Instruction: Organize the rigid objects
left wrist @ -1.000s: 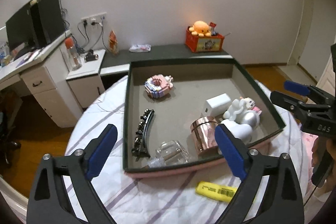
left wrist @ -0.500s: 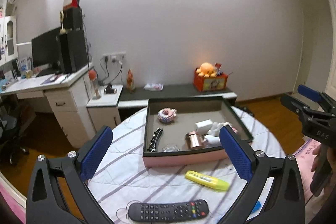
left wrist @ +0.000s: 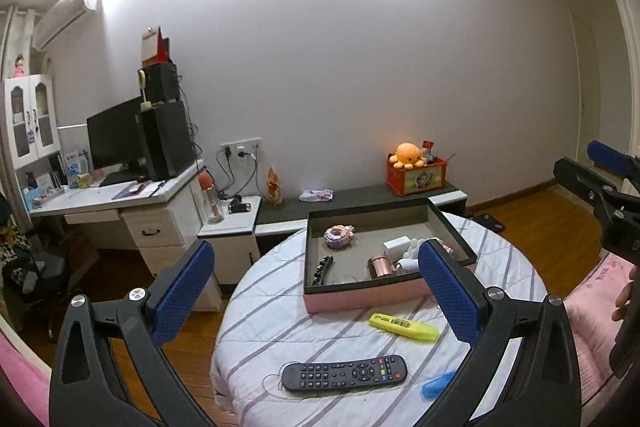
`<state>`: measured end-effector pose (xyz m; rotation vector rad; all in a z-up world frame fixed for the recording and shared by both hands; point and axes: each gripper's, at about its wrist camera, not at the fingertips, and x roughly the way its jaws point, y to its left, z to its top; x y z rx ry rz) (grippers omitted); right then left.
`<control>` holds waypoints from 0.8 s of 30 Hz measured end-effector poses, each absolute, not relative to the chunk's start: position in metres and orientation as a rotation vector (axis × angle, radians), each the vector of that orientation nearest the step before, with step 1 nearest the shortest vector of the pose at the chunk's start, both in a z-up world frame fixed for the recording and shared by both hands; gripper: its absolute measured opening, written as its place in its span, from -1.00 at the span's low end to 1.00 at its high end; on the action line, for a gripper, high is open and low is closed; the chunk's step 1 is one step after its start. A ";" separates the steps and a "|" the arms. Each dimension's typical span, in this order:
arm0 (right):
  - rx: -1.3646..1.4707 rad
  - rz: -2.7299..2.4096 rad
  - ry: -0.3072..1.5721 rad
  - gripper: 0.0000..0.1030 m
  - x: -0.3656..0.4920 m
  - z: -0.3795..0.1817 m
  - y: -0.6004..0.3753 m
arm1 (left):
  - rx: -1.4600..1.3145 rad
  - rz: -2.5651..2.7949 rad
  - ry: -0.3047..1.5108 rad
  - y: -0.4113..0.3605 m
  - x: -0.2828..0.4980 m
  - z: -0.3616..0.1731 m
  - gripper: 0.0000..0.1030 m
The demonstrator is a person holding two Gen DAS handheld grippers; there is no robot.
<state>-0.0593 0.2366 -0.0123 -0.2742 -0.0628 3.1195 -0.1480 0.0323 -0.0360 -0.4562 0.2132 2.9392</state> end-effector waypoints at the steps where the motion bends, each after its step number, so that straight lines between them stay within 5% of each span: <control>1: -0.259 3.121 -0.061 0.75 -0.056 -0.011 0.234 | -0.454 2.941 0.211 0.030 -0.143 -0.035 1.00; 24: -0.328 3.138 -0.019 0.75 -0.022 -0.017 0.213 | -0.411 2.986 0.111 -0.007 -0.094 -0.032 1.00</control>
